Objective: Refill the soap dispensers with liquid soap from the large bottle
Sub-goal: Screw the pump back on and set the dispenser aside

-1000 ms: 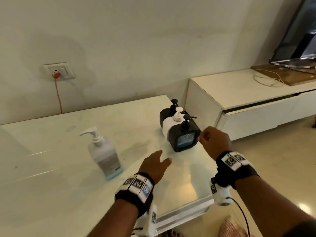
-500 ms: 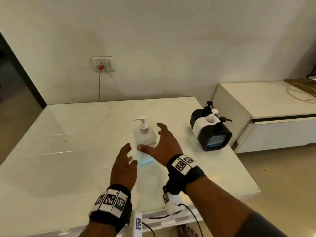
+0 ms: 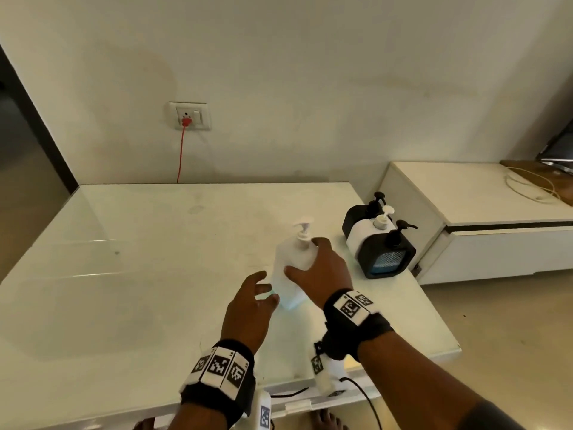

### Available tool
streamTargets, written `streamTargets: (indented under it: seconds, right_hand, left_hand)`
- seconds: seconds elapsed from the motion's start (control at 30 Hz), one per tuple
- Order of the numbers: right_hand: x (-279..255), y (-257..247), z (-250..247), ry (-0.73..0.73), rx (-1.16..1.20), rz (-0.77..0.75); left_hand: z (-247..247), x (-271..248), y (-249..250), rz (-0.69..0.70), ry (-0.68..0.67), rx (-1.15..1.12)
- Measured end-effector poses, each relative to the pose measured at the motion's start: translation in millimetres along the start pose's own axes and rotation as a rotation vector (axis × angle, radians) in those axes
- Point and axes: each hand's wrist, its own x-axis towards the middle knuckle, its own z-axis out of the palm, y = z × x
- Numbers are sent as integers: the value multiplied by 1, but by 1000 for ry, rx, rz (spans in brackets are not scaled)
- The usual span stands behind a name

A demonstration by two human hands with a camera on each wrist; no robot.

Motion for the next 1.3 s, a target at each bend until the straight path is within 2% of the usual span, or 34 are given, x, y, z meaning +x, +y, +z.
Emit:
streamTargets:
  seconds: [0.27, 0.43, 0.8, 1.3]
  right_hand:
    - [-19, 83, -99, 133, -1, 128]
    - [-9, 127, -129, 168, -67, 162]
    - [11, 152, -130, 208, -68, 175]
    - [18, 135, -109, 350, -81, 298]
  left_hand:
    - [54, -24, 8, 120, -155, 66]
    - [75, -33, 9, 158, -236, 149]
    - [77, -28, 5, 188, -270, 241]
    - [97, -27, 4, 215, -254, 206]
